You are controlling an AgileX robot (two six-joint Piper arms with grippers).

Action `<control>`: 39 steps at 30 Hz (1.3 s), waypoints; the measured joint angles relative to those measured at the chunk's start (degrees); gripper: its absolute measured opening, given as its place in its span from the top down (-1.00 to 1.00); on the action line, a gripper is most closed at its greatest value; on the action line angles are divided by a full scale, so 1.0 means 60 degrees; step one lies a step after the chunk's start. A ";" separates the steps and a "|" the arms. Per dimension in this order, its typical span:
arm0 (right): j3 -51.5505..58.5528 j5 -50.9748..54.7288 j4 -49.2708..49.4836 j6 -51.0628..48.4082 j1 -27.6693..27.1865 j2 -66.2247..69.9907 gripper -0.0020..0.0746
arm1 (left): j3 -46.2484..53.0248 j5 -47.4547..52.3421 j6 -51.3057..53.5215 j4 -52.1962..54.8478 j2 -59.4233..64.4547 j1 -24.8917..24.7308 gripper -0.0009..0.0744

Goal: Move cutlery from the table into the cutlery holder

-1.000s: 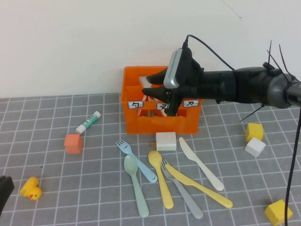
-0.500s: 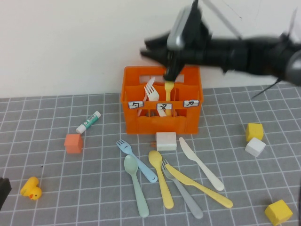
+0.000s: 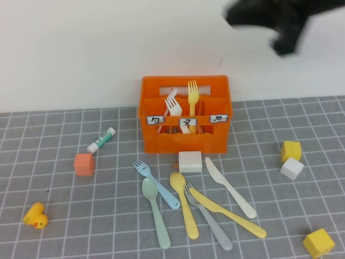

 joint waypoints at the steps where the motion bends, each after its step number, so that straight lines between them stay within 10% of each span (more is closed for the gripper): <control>1: 0.0087 0.0440 -0.0763 0.0596 0.0000 -0.0250 0.93 | 0.0018 -0.0073 0.0000 0.0000 0.0000 0.0000 0.98; 10: 0.3258 0.0143 -0.5032 0.3317 0.0000 -0.3279 0.93 | 0.0473 -0.1159 0.0026 -0.0133 -0.0013 0.0000 0.98; 27: 1.1693 -0.3412 -0.5194 0.4711 0.0000 -1.0882 0.93 | 0.0473 -0.1271 0.0041 -0.0148 -0.0013 0.0000 0.98; 39: 1.3767 -0.3449 -0.4446 0.5176 0.0000 -1.2224 0.93 | 0.0479 -0.0650 0.0097 -0.0113 -0.0013 0.0000 0.98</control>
